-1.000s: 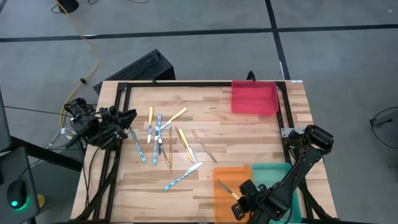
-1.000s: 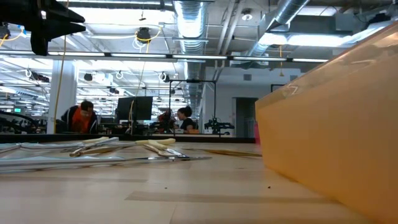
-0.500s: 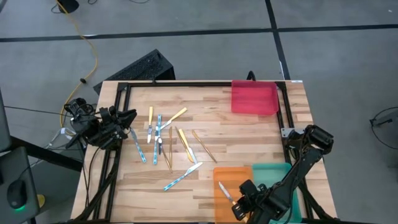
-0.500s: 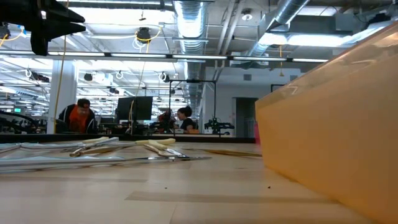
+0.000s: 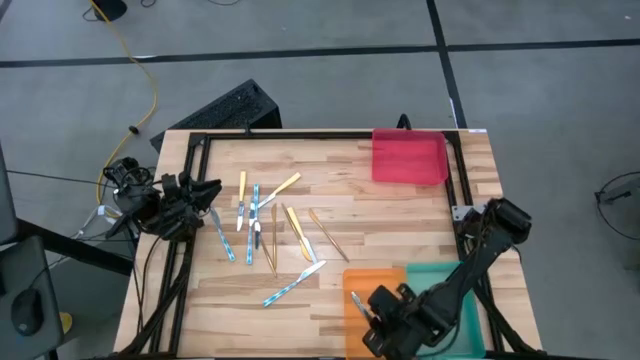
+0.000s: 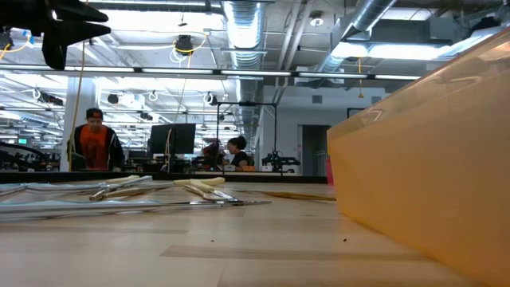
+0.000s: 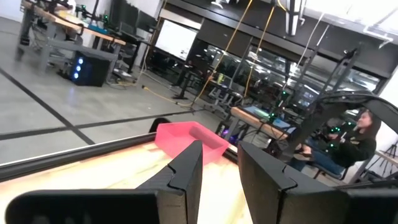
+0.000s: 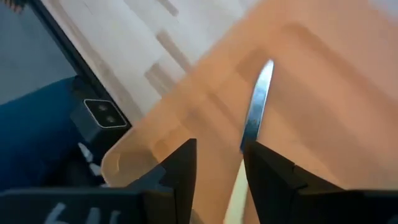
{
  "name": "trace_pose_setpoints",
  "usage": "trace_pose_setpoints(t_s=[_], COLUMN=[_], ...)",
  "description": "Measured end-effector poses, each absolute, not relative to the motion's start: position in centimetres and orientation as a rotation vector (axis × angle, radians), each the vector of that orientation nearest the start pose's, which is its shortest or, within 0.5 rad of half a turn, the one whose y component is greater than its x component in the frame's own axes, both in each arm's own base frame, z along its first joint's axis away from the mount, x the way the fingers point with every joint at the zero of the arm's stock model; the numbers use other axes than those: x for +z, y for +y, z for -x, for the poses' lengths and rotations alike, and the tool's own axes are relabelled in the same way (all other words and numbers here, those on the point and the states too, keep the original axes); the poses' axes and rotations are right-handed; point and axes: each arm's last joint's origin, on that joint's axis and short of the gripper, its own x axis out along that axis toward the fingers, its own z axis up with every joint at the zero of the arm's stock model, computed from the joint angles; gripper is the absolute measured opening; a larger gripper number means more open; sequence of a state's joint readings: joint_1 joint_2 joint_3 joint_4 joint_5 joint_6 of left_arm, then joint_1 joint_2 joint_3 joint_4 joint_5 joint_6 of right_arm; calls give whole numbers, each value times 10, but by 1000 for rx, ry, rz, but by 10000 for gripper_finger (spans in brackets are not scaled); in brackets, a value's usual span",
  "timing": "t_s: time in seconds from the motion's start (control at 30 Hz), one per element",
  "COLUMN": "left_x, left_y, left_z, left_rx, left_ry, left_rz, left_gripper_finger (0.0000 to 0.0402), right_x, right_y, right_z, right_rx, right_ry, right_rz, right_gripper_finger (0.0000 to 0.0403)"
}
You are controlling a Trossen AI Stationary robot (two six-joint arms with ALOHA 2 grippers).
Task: Sort silverware by color (type)
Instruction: Put the gold knife into the blue bin
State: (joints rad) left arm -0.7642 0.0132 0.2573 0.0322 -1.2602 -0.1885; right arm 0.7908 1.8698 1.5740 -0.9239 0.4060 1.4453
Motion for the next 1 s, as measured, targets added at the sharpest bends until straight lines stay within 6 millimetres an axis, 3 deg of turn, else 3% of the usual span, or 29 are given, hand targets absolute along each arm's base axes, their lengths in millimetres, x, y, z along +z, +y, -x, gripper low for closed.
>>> trace_pose_setpoints(t_s=[0.17, 0.37, 0.5, 0.63, 0.83, 1.0], left_x=[245, 245, 245, 245, 244, 242], left_y=[-17, -17, -17, -17, -18, -18], left_z=[-57, -57, -57, -58, -58, -58], left_rx=[474, 473, 473, 461, 456, 455], left_ry=[-195, -195, -196, -196, -184, -179], left_rz=[422, 422, 422, 421, 404, 418], left_gripper_finger=[89, 89, 89, 89, 89, 89], right_x=[261, 262, 264, 258, 233, 204], right_y=[237, 189, 148, 114, 89, 91], right_z=[-302, -337, -361, -372, -373, -371], right_rx=[-374, -358, -434, -524, -562, -540], right_ry=[941, 936, 898, 902, 959, 899], right_rz=[-380, -158, -198, -237, -246, -275], right_gripper_finger=[154, 154, 154, 154, 154, 154])
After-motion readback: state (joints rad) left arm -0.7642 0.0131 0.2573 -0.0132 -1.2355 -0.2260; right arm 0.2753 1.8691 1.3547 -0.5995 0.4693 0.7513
